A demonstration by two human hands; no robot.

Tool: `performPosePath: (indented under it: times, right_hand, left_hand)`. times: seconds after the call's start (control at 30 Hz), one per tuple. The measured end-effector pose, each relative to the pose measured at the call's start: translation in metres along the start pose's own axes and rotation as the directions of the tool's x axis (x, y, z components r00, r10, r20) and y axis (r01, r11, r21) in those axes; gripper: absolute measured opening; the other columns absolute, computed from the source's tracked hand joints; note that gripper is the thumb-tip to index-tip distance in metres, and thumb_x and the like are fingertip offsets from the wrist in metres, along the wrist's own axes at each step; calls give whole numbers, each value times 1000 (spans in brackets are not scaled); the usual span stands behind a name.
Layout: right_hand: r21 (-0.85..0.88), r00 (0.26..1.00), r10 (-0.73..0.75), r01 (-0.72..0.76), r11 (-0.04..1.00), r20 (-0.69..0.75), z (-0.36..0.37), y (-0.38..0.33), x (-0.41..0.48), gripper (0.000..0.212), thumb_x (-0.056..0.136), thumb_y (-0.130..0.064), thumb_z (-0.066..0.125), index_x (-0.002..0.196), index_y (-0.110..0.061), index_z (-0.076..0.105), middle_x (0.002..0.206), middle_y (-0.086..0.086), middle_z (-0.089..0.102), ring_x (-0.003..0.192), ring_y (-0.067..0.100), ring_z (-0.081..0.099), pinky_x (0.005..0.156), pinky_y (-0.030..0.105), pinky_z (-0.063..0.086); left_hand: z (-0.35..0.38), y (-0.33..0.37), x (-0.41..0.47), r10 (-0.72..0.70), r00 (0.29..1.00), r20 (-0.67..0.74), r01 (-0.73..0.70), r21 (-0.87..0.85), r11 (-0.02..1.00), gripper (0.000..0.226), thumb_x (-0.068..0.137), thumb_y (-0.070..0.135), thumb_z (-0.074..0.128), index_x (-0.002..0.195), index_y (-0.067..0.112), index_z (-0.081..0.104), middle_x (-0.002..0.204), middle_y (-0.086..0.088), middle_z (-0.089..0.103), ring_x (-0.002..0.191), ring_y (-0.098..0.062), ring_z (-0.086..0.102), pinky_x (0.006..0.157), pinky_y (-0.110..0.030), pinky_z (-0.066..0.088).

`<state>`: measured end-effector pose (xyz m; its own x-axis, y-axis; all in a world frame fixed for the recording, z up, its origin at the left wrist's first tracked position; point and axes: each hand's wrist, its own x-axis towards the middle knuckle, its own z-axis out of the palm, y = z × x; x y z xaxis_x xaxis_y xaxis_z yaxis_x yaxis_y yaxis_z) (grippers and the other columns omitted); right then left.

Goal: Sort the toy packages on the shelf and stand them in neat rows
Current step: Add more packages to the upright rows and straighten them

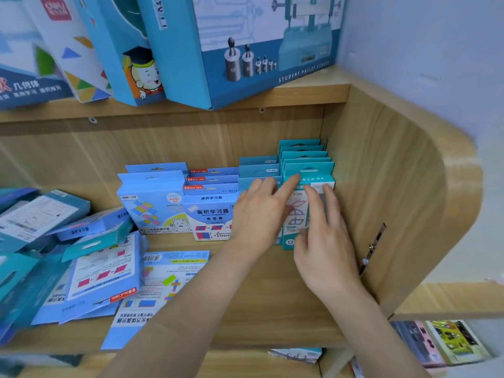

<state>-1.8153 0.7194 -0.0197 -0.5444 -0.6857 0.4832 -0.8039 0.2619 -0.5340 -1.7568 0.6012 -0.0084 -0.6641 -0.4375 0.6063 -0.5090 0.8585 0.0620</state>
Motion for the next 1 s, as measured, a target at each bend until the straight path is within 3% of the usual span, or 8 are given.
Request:
performPosePath:
  times: [0.17,0.43,0.67,0.73,0.9,1.0]
  right_hand:
    - [108,999,-8,3,994,46,1,7,-20,68,85,-8,56,142,-23,23,153,5,20,137,24,30,105,43,40]
    - [136,998,-49,43,990,44,-2,5,-30,64,89,-18,55,143,-22,22,152,5,22,134,21,33,103,39,42]
    - [134,998,-57,52,990,33,-6,3,-30,66,87,-14,57,143,-21,24,149,7,25,134,22,33,104,43,41]
    - [149,997,-69,63,987,37,-7,3,-32,63,88,-14,56,142,-21,26,147,6,29,133,20,34,105,38,40]
    - [407,993,-71,27,913,94,-12,-2,-45,40,93,-20,53,130,-29,46,117,-10,60,108,1,55,92,22,46]
    - [583,983,-12,-100,807,185,-7,-11,-59,20,91,-32,56,109,-39,59,89,-11,71,89,8,67,82,26,52]
  left_hand:
    - [-12,-1,-1,-22,992,128,30,-57,998,64,86,31,63,143,33,33,96,-4,54,96,-26,50,73,-39,43]
    - [-22,-13,-20,-24,994,111,57,-310,949,45,97,23,42,141,30,40,92,-3,58,88,-24,51,74,-42,48]
    - [-33,-18,-37,-54,994,98,88,-391,916,45,96,13,44,139,26,46,94,-1,60,89,-21,52,77,-35,44]
    - [-36,-17,-43,-79,992,100,114,-409,905,43,95,13,45,136,25,48,99,-2,62,93,-22,54,79,-34,45]
    - [-59,-22,-78,-182,981,62,189,-477,858,31,92,18,47,116,22,66,96,8,66,90,-10,59,77,-21,45]
    - [-84,-34,-115,-321,944,74,313,-497,809,26,87,16,52,101,24,72,84,19,66,79,0,61,69,-14,46]
